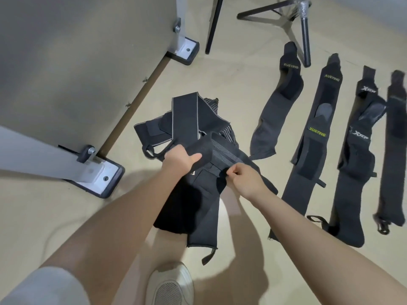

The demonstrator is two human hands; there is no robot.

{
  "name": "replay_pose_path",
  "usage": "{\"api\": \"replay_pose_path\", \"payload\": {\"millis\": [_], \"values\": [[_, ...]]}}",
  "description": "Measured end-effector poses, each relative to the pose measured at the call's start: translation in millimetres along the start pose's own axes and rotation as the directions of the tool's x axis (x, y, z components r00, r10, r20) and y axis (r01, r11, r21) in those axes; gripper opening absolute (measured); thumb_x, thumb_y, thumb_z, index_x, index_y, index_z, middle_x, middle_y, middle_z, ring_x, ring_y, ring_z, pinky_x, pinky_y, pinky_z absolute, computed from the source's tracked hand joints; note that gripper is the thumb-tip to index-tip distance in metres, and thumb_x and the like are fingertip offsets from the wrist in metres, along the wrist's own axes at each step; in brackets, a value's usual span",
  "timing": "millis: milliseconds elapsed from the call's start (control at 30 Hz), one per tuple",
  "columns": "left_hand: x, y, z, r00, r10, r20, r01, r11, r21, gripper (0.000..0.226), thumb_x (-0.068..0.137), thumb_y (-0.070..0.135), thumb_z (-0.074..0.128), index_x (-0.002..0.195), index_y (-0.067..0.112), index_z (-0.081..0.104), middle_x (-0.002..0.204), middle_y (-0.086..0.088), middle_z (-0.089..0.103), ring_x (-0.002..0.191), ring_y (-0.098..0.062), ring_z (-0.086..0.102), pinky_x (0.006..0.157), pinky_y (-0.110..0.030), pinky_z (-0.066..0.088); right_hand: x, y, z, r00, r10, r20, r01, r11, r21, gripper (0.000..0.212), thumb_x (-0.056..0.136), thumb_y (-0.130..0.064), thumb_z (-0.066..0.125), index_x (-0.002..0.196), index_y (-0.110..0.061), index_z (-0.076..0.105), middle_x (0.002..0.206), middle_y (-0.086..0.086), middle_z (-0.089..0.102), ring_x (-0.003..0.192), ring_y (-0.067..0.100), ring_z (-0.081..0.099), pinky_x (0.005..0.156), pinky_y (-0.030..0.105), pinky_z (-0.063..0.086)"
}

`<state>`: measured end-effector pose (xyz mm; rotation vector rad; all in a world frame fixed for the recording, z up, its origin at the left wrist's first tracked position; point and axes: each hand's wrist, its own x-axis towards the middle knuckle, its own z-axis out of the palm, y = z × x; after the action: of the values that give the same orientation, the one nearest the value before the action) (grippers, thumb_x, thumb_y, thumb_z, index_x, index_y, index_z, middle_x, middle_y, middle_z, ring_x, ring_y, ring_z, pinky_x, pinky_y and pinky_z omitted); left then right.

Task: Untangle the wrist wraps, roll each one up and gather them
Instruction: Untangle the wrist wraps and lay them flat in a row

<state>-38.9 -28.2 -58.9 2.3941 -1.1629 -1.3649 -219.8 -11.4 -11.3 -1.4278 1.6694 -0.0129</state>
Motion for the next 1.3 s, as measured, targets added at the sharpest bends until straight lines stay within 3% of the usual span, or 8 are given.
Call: {"api": "replay_pose_path", "payload": {"millis": [200, 367, 467, 667, 833, 967, 1167, 1300], "values": [[-39.9, 39.3, -25.6, 0.977, 0.211, -0.015, -0.196, 0.881, -0.431, 0.015, 0.087, 0.02, 0.063, 0.097, 0.009, 0.065, 0.092, 0.001, 0.067, 0.087, -0.013, 0.063, 0.076, -0.024, 0.047, -8.0, 18.3, -26.4, 0.977, 0.211, -0.008, -0.178, 0.843, 0.507, 0.013, 0.092, -0.005, 0.04, 0.088, -0.011, 0.05, 0.091, 0.006, 0.053, 0.083, 0.019, 0.048, 0.081, 0.032, 0.044], [-107.5, 77.5, -42.5, 0.799, 0.561, 0.214, -0.391, 0.757, -0.523, 0.037, 0.09, 0.012, 0.06, 0.124, 0.026, 0.054, 0.116, 0.014, 0.064, 0.108, 0.006, 0.057, 0.094, -0.017, 0.044, -1.0, 21.8, -69.5, 0.957, 0.213, 0.2, -0.207, 0.013, 0.978, 0.064, 0.095, -0.057, 0.036, 0.125, -0.002, 0.045, 0.116, 0.013, 0.065, 0.104, 0.028, 0.066, 0.097, 0.042, 0.048], [-123.9, 73.8, -35.5, 0.738, 0.549, 0.392, -0.305, 0.79, -0.532, 0.042, 0.09, 0.006, 0.058, 0.126, 0.028, 0.053, 0.117, 0.007, 0.067, 0.108, -0.009, 0.063, 0.104, -0.036, 0.043, -7.7, 21.9, -90.3, 0.934, 0.211, 0.289, -0.246, -0.207, 0.947, 0.064, 0.094, -0.054, 0.041, 0.122, 0.003, 0.043, 0.108, 0.017, 0.068, 0.094, 0.03, 0.069, 0.08, 0.042, 0.057], [-134.6, 60.0, -7.9, 0.721, 0.343, 0.602, -0.224, 0.937, -0.266, 0.047, 0.084, 0.018, 0.066, 0.124, 0.033, 0.049, 0.105, 0.006, 0.064, 0.098, -0.011, 0.061, 0.092, -0.031, 0.049, -27.2, 24.3, -103.0, 0.946, 0.198, 0.255, -0.292, 0.187, 0.938, 0.019, 0.097, -0.016, 0.05, 0.102, -0.006, 0.065, 0.082, 0.007, 0.071, 0.081, 0.021, 0.065, 0.074, 0.034, 0.054], [-110.6, 68.2, 2.6, 0.863, 0.228, 0.451, 0.121, 0.774, -0.622, 0.049, 0.094, 0.049, 0.044, 0.132, 0.018, 0.047, 0.135, -0.002, 0.054, 0.115, -0.018, 0.058, 0.101, -0.034, 0.043, -25.3, 21.1, -92.4, 0.997, 0.05, 0.062, -0.079, 0.484, 0.872, 0.029, 0.093, -0.001, 0.047, 0.118, -0.01, 0.059, 0.106, 0.008, 0.069, 0.095, 0.022, 0.065, 0.079, 0.032, 0.054], [-95.0, 75.8, 8.3, 0.908, 0.217, 0.357, 0.17, 0.59, -0.79, 0.055, 0.1, 0.047, 0.031, 0.13, 0.006, 0.051, 0.125, -0.01, 0.062, 0.112, -0.021, 0.061, 0.099, -0.033, 0.045, -29.6, 30.6, -83.4, 0.983, -0.137, 0.121, -0.027, 0.547, 0.837, 0.042, 0.091, 0.005, 0.051, 0.128, -0.012, 0.045, 0.111, 0.011, 0.067, 0.096, 0.023, 0.066, 0.076, 0.032, 0.056], [-79.0, 86.0, 19.7, 0.985, 0.061, 0.161, 0.083, 0.651, -0.754, 0.026, 0.091, 0.028, 0.056, 0.111, 0.013, 0.063, 0.122, -0.011, 0.062, 0.118, -0.032, 0.056, 0.102, -0.049, 0.042, -30.8, 50.0, -68.6, 0.819, -0.377, 0.431, -0.01, 0.743, 0.669, 0.056, 0.083, 0.018, 0.049, 0.131, -0.009, 0.039, 0.119, 0.021, 0.062, 0.104, 0.027, 0.062, 0.087, 0.03, 0.052], [-78.0, 86.4, 17.5, 0.957, 0.288, 0.03, -0.184, 0.685, -0.705, 0.05, 0.094, 0.014, 0.055, 0.14, 0.02, 0.039, 0.136, 0.007, 0.049, 0.127, -0.01, 0.045, 0.11, -0.036, 0.033, -23.5, 54.7, -70.7, 0.888, -0.315, 0.336, -0.125, 0.538, 0.833, 0.054, 0.076, -0.014, 0.071, 0.125, -0.009, 0.048, 0.119, 0.013, 0.063, 0.105, 0.022, 0.063, 0.084, 0.028, 0.053]]}}
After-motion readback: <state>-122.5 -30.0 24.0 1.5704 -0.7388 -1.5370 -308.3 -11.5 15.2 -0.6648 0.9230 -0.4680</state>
